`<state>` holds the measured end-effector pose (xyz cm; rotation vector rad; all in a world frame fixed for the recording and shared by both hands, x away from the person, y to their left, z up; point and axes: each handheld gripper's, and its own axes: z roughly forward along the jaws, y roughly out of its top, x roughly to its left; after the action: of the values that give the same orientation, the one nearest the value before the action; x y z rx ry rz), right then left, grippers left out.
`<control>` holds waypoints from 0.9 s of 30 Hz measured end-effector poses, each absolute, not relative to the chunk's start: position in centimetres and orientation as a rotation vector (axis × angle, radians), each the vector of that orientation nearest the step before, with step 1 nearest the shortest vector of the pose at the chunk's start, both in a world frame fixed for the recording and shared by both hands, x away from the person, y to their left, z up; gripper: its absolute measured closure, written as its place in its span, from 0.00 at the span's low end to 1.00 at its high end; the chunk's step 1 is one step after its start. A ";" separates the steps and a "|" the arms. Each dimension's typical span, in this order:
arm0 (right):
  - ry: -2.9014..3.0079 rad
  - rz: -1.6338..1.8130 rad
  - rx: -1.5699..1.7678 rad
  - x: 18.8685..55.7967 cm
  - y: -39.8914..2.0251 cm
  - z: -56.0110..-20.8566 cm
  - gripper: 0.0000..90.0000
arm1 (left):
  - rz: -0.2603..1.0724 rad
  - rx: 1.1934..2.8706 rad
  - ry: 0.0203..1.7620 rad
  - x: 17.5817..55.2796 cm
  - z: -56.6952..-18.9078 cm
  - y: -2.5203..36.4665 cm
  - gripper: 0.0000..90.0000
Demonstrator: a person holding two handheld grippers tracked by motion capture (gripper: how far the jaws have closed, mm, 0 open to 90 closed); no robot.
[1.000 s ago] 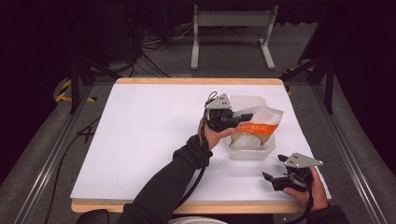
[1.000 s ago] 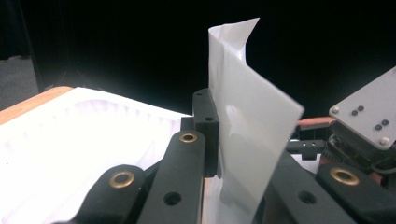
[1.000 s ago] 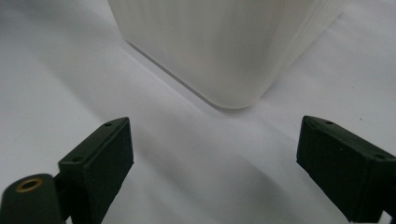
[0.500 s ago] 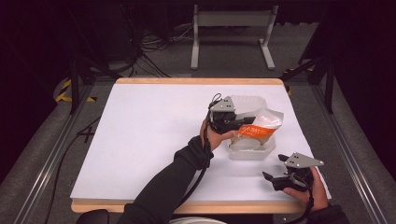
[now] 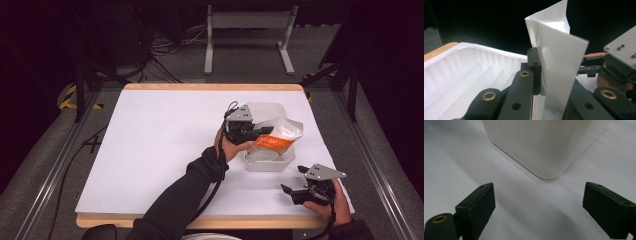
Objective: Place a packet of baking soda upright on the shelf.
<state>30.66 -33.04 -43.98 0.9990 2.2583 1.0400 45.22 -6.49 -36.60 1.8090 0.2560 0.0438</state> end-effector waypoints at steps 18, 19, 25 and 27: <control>2.262 1.033 0.998 30.7 -33.0 -44.0 0.13 | 0.137 1.986 0.162 44.0 -35.0 -6.1 0.88; 2.263 1.032 0.998 30.7 -33.0 -44.0 0.13 | 0.139 1.995 0.161 43.9 -35.0 -6.1 0.88; 2.261 1.034 1.000 30.7 -33.1 -44.0 0.13 | 0.160 2.046 0.136 43.8 -34.8 -5.8 0.85; 2.262 1.033 0.997 30.6 -33.0 -44.0 0.13 | 0.177 2.063 0.134 43.8 -34.7 -5.7 0.83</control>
<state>30.64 -33.05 -44.00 0.9970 2.2617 1.0334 43.77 -5.68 -34.75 2.0631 0.1336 0.1769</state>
